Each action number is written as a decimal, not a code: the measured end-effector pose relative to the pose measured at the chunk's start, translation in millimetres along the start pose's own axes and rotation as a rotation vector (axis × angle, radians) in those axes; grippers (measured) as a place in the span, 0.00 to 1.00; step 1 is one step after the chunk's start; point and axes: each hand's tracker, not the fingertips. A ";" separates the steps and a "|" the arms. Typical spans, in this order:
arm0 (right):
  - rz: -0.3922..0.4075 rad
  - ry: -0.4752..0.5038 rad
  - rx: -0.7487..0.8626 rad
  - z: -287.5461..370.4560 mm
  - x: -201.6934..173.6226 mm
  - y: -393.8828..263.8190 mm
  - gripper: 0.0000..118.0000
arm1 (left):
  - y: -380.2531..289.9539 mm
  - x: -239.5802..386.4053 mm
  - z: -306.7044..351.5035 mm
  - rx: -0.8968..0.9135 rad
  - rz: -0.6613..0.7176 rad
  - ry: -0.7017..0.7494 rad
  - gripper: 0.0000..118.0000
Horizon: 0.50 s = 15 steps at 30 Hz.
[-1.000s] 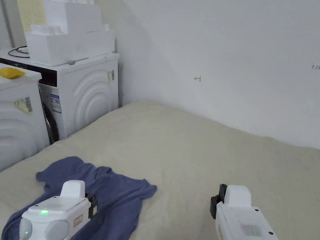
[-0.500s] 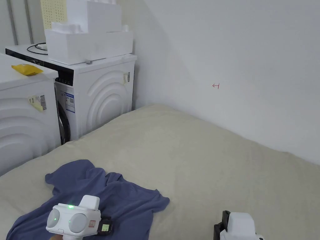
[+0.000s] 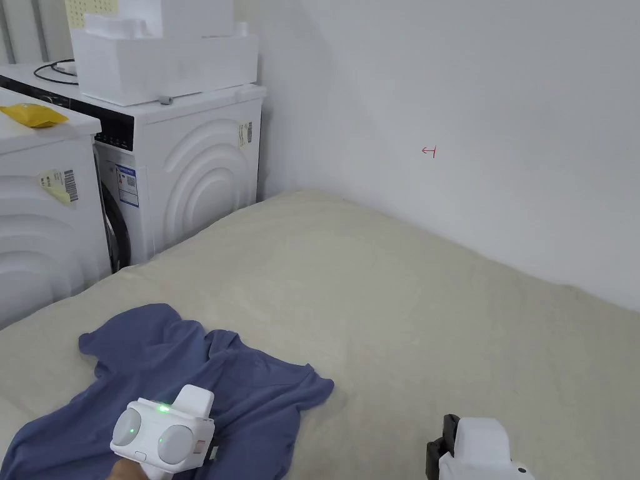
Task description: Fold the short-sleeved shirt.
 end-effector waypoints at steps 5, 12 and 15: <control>0.004 0.001 -0.003 1.6 0.6 -3.4 0.01 | 1.8 -1.6 19.9 0.000 0.048 -0.043 0.00; -0.001 -0.005 0.003 13.9 2.1 3.6 0.01 | -0.9 -16.6 38.7 0.121 0.149 -0.170 0.00; 0.000 -0.012 0.012 16.2 8.1 4.3 0.01 | -2.1 -18.1 56.4 0.169 0.172 -0.193 0.00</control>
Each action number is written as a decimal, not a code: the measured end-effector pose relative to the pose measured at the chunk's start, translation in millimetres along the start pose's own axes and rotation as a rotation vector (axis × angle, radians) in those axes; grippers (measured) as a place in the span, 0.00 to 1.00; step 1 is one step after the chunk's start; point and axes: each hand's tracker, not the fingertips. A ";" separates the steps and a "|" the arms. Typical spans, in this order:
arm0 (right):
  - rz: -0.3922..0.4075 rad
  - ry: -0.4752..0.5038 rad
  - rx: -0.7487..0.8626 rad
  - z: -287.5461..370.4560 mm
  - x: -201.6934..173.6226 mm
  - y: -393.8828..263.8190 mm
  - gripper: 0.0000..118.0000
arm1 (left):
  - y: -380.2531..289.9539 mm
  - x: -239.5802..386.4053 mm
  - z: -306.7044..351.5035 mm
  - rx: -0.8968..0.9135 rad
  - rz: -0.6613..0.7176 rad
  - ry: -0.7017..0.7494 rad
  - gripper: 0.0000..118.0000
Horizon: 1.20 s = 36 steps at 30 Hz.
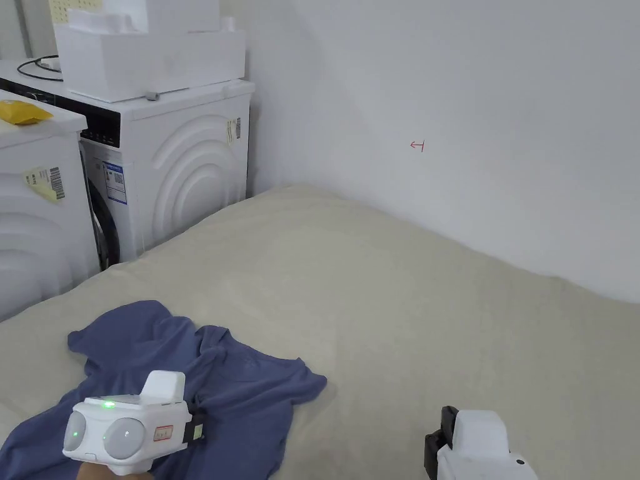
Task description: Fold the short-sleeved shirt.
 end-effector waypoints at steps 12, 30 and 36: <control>-0.070 -0.087 0.065 29.8 55.1 0.6 0.01 | 28.7 15.8 2.4 0.193 -0.011 -0.116 0.00; -0.172 -0.434 0.108 149.0 225.5 -39.7 0.01 | 32.8 320.9 -19.1 0.113 -0.343 -0.436 0.00; -0.219 -0.544 0.096 187.8 276.9 -64.1 0.01 | -0.9 435.7 -39.8 0.061 -0.388 -0.521 0.00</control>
